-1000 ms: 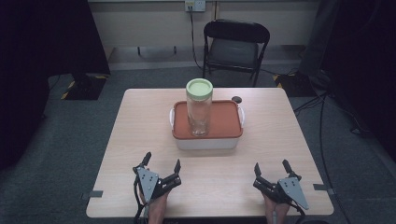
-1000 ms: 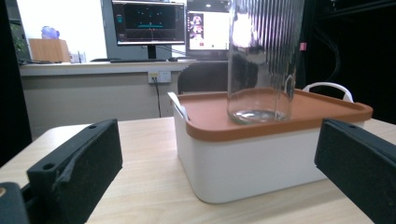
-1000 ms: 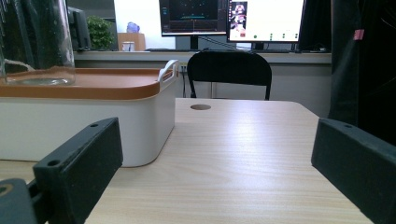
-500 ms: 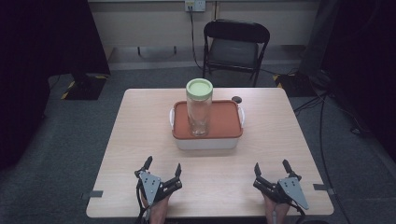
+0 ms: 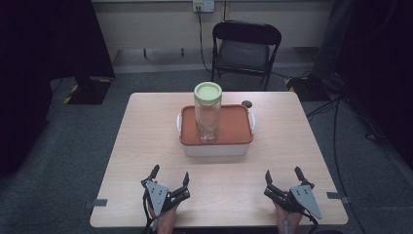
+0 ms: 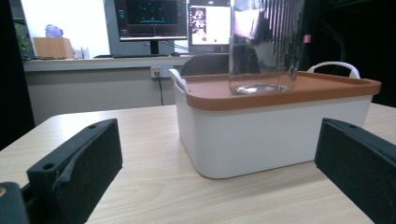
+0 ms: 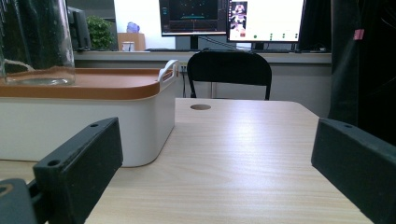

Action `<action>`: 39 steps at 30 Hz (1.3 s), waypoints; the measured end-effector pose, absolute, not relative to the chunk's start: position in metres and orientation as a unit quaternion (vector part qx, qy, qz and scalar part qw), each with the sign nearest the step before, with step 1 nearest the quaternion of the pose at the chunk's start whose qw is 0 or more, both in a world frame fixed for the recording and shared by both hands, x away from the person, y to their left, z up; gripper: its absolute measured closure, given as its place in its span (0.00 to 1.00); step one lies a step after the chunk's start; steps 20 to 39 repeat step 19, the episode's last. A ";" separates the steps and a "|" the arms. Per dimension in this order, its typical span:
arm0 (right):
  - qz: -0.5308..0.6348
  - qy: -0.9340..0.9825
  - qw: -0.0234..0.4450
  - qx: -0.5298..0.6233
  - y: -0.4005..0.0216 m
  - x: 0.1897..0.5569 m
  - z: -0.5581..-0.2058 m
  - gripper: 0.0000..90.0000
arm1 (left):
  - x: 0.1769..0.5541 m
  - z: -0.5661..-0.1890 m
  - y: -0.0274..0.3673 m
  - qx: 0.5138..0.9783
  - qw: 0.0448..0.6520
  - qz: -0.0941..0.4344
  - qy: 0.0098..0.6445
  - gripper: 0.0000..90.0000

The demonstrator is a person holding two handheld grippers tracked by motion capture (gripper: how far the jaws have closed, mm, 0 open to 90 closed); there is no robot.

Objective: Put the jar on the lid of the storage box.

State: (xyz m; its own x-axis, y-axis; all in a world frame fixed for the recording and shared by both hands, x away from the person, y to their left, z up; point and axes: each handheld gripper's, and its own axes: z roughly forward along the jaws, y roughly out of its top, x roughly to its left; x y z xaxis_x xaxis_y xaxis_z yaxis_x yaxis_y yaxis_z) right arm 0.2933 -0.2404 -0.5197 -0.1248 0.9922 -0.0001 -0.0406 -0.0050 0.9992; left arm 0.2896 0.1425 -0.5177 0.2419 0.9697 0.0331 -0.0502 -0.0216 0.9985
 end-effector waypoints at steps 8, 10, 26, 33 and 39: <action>0.541 0.519 0.477 0.458 -0.240 0.293 -0.520 0.01 | 0.290 -0.520 0.143 0.551 0.561 0.457 0.416 0.00; 0.541 0.519 0.477 0.458 -0.240 0.293 -0.520 0.01 | 0.290 -0.520 0.143 0.550 0.561 0.458 0.416 0.00; 0.541 0.519 0.477 0.458 -0.240 0.293 -0.520 0.01 | 0.291 -0.520 0.144 0.544 0.556 0.455 0.432 0.00; 0.541 0.519 0.477 0.458 -0.240 0.293 -0.520 0.01 | 0.291 -0.520 0.144 0.544 0.556 0.455 0.432 0.00; 0.541 0.519 0.477 0.458 -0.240 0.293 -0.520 0.01 | 0.291 -0.520 0.144 0.544 0.556 0.455 0.432 0.00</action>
